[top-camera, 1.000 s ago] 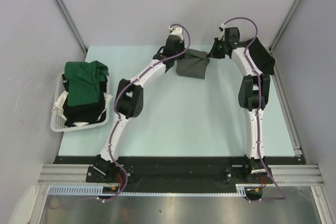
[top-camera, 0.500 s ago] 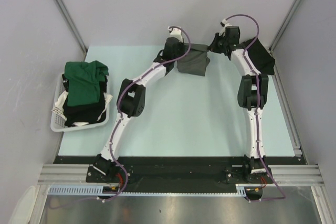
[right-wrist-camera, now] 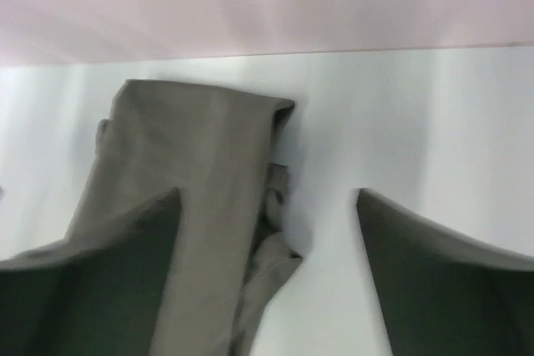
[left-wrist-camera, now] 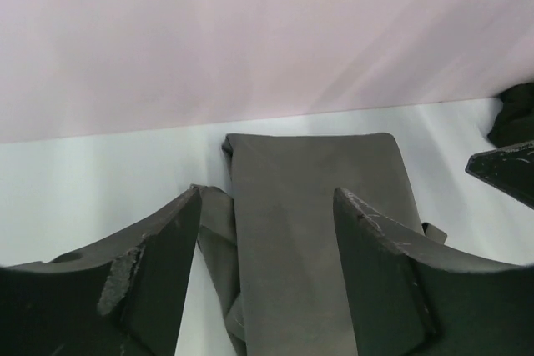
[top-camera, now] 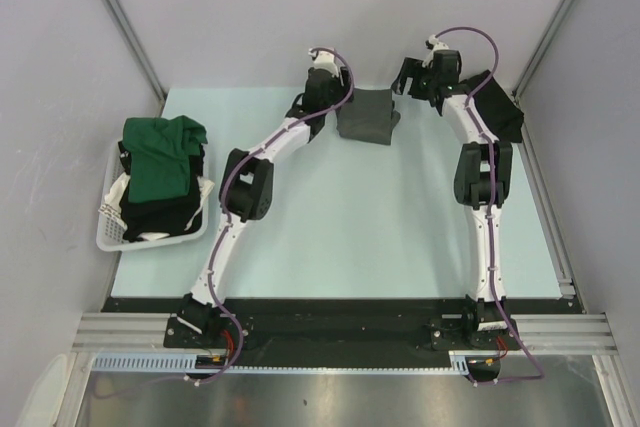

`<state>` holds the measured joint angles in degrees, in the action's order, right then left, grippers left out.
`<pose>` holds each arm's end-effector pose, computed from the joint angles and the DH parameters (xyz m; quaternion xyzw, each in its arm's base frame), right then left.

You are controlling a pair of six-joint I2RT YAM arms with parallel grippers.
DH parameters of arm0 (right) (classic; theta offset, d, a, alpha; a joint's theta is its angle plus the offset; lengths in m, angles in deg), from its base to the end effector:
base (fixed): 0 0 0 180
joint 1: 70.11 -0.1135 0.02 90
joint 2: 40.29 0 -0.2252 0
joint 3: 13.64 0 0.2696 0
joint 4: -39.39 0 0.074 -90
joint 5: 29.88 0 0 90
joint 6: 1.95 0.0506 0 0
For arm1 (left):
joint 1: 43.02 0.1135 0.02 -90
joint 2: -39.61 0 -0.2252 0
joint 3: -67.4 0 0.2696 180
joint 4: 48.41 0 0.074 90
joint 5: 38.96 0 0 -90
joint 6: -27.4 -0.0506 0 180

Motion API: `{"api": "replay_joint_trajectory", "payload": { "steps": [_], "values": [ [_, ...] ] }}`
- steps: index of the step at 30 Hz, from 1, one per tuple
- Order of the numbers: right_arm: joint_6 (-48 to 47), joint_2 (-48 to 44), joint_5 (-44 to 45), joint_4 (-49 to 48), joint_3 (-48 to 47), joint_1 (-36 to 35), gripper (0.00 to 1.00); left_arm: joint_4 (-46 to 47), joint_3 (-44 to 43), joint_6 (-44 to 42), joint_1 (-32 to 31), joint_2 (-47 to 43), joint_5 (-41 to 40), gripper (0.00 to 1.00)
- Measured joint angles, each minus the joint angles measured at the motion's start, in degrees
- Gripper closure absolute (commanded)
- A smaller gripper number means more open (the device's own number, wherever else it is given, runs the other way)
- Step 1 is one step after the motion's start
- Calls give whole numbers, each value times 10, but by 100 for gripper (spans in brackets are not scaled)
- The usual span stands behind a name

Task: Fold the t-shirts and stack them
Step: Fold the long partially folded tshirt into a neat square, then put the neatly folded tshirt into the corner of the board with both arms

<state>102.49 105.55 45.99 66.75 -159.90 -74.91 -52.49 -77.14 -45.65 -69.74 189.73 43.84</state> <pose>0.5826 0.0613 0.1862 0.0070 0.8483 0.1901 0.4942 0.5442 -0.2668 0.1786 0.0246 0.7633 -0.1949 0.6154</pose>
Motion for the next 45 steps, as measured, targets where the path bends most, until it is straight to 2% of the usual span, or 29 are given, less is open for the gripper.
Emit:
{"api": "replay_joint_trajectory", "payload": {
  "steps": [7, 11, 19, 25, 33, 38, 45],
  "values": [
    [-7, -5, 4, -14, 28, 4, 0, 19, 75, 1, 3, -26, 5, 36],
    [1, -29, 1, -9, 80, 4, 0, 7, 138, 2, 0, -62, 17, 34],
    [25, -151, -8, 3, 233, 0, 0, -2, 258, 1, -17, -169, 27, 31],
    [36, -207, -28, 7, 284, -2, 0, -18, 255, 7, -20, -178, 47, 30],
    [40, -276, -40, 15, 359, -1, 0, -97, 142, 83, -14, -126, 81, 31],
    [42, -293, -43, 15, 368, 5, 0, -133, 118, 127, -9, -107, 81, 34],
    [46, -314, -44, 18, 375, 9, 0, -188, 110, 173, -3, -95, 69, 33]
  ]
}}
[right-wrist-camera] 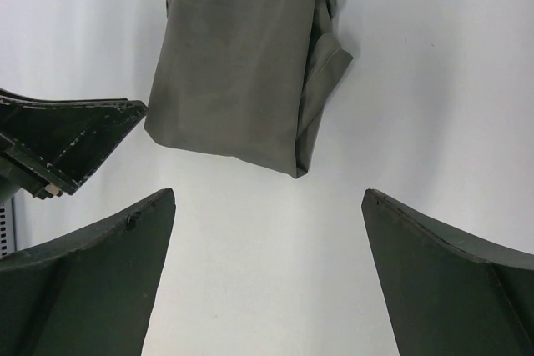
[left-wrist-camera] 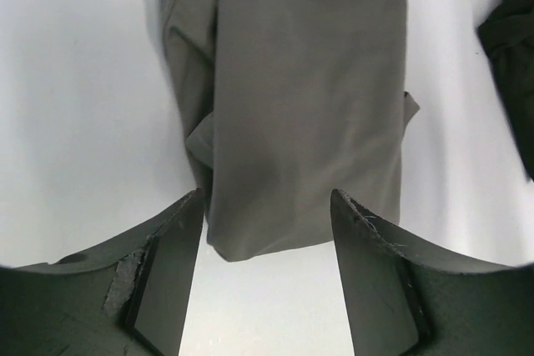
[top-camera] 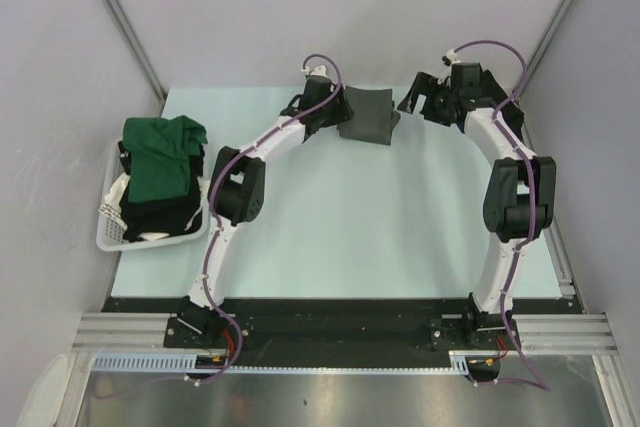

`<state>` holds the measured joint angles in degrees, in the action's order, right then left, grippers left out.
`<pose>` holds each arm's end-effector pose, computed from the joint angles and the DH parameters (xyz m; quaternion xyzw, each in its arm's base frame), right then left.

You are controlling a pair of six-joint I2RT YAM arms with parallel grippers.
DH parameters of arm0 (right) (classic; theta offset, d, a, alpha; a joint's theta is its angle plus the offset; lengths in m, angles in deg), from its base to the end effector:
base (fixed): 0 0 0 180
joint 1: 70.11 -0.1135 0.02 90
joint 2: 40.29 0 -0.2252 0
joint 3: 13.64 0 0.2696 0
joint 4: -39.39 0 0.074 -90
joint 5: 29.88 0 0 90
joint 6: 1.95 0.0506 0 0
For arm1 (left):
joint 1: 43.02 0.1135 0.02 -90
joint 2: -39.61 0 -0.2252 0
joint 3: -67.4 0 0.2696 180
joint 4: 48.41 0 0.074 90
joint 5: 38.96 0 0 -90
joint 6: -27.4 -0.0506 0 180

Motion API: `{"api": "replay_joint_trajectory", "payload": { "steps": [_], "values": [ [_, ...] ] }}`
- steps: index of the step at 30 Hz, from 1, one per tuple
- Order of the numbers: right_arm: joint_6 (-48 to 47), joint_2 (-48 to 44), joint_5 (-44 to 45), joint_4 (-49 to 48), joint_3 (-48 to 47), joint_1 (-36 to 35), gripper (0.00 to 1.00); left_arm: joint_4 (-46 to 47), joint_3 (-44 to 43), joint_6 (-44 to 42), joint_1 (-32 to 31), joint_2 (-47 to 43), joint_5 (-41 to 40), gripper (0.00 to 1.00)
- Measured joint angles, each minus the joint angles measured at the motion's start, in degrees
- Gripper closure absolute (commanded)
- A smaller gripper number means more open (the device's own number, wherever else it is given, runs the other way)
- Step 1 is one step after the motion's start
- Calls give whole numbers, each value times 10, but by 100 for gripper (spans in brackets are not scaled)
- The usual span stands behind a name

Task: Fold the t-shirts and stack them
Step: Put the neatly folded tshirt into the corner of the board with both arms

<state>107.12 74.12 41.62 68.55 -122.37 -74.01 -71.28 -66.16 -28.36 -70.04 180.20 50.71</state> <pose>0.4793 0.0488 0.2222 0.0417 0.8770 0.2306 0.4194 0.5075 -0.2585 0.1614 -0.0559 0.8638 -0.2530 0.4322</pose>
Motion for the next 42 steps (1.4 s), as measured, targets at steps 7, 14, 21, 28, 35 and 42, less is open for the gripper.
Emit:
{"api": "replay_joint_trajectory", "payload": {
  "steps": [7, 14, 21, 28, 35, 42],
  "values": [
    [2, -5, 0, 15, 0, 0, 0, -29, 0, 35, 1, 1, -10, 34],
    [2, -14, 0, 32, 1, 5, 0, -47, -9, 68, 1, 19, -11, 35],
    [2, -17, 0, 34, 1, 9, 0, -71, -9, 93, 1, 27, -21, 35],
    [2, -17, 0, 37, 1, 10, 0, -71, -10, 110, 1, 34, -20, 36],
    [1, -18, 1, 41, 4, 10, 0, -68, -15, 127, 1, 47, -12, 37],
    [-2, -18, 1, 44, 5, 10, 0, -43, -17, 144, 1, 56, 9, 42]
  ]
}}
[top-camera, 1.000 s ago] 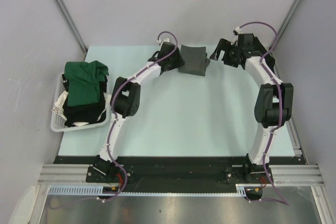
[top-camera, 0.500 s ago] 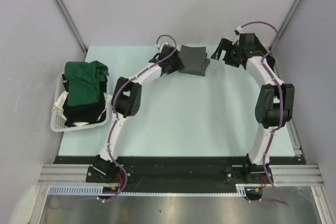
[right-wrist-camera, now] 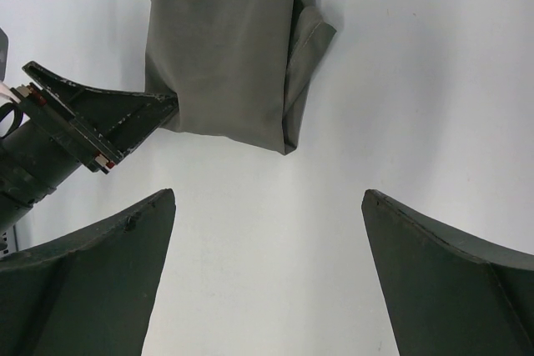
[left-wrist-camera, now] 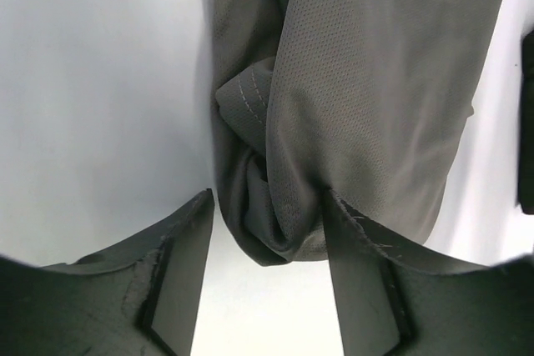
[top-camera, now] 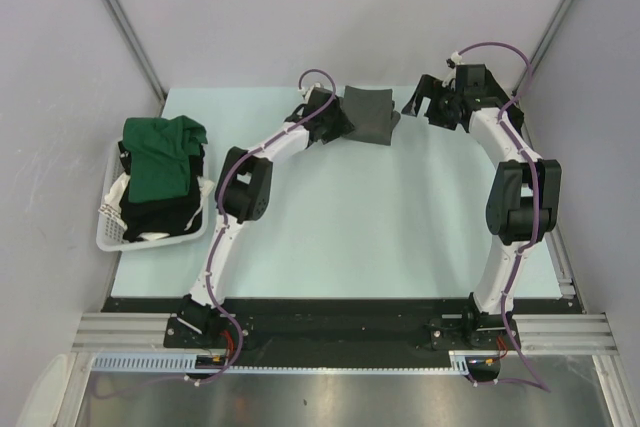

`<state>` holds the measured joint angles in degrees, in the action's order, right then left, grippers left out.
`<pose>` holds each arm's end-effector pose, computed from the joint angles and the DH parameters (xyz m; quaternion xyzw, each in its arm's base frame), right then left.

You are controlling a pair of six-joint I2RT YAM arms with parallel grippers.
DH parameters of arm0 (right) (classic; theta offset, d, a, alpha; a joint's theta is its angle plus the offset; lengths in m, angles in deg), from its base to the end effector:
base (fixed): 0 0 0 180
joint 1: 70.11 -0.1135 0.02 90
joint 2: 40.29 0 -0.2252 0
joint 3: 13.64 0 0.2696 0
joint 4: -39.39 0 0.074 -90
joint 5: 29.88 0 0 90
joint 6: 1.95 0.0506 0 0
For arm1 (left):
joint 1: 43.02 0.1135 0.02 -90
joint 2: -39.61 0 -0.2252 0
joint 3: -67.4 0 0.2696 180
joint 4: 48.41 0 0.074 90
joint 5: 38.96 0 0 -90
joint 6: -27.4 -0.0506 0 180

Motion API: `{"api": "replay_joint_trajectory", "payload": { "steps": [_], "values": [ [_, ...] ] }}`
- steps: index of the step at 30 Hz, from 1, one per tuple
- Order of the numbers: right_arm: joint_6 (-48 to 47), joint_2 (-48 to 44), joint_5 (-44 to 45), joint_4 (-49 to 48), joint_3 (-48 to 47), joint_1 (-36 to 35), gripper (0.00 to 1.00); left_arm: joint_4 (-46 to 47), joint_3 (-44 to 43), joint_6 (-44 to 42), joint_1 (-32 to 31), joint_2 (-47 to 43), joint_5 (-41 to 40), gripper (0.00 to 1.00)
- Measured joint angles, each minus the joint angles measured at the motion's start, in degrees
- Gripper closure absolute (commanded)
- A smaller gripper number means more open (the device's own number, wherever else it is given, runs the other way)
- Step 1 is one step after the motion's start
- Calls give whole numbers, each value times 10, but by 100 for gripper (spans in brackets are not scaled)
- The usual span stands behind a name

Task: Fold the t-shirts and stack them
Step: Put the neatly folded tshirt into the corner of the board with both arms

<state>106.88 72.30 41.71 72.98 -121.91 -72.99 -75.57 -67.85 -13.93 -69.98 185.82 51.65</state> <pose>0.4702 0.0397 0.2261 0.0535 0.8880 0.2228 0.3986 0.5077 -0.2588 0.1106 -0.1671 0.8836 -0.2720 0.3426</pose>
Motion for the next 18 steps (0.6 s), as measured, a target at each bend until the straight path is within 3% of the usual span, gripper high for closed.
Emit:
{"api": "replay_joint_trajectory", "payload": {
  "steps": [12, 18],
  "values": [
    [0, 0, 0, 0, 0, 2, 0, 12, -2, 19, 0, 11, 14, 62],
    [0, 0, 0, 0, 0, 4, 0, 11, -3, 20, 0, 14, 14, 83]
  ]
}}
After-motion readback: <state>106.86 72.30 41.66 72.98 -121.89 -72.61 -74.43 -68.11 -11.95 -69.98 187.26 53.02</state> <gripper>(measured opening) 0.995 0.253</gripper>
